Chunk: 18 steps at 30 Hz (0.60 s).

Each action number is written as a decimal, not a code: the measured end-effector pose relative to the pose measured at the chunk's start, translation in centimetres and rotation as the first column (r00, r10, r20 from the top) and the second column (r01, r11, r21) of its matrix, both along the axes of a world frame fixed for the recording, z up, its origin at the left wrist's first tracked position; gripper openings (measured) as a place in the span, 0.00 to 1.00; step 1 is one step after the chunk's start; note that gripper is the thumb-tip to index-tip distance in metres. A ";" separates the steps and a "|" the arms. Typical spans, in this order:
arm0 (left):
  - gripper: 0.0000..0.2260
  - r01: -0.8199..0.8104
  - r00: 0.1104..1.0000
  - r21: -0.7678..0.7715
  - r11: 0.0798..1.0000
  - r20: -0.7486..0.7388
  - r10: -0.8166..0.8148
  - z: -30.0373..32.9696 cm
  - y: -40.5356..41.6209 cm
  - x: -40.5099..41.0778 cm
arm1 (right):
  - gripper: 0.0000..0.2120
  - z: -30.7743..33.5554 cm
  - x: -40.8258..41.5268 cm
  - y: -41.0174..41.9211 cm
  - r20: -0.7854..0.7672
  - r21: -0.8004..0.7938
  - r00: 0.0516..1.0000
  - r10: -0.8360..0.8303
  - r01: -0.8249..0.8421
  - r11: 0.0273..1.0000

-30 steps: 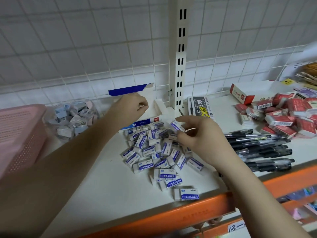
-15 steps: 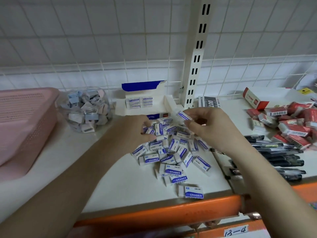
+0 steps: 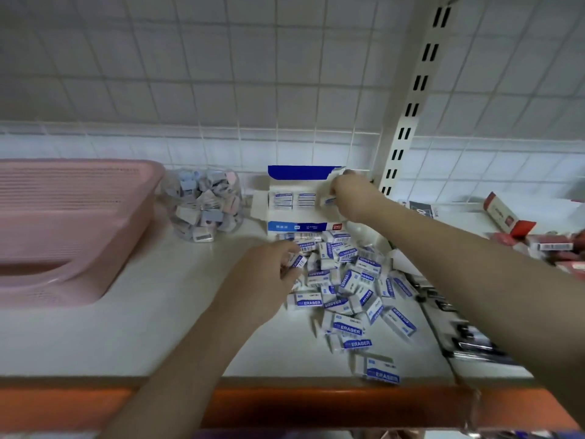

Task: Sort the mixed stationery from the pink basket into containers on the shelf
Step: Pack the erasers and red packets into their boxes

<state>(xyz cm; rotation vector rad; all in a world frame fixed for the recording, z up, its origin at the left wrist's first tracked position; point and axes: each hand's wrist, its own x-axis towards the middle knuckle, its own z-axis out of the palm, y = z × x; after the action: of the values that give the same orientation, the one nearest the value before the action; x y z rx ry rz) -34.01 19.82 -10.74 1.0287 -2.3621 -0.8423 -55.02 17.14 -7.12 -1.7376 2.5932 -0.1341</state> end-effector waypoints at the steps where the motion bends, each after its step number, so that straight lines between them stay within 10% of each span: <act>1: 0.17 -0.008 1.000 0.019 1.000 -0.023 0.009 0.0 0.0 0.1 | 0.13 0.1 0.2 -0.2 -0.015 0.021 1.000 -0.003 0.003 1.000; 18: 0.05 -0.070 0.967 0.260 0.963 -0.220 0.129 -0.1 -1.2 2.8 | 0.14 -1.4 0.5 -1.9 -0.362 0.046 0.931 0.048 -0.033 0.998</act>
<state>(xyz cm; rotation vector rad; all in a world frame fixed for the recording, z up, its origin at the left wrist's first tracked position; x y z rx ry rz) -31.17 18.64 -10.83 1.0696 -2.0251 -1.1770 -54.48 15.23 -8.48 -1.9639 2.7727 0.2646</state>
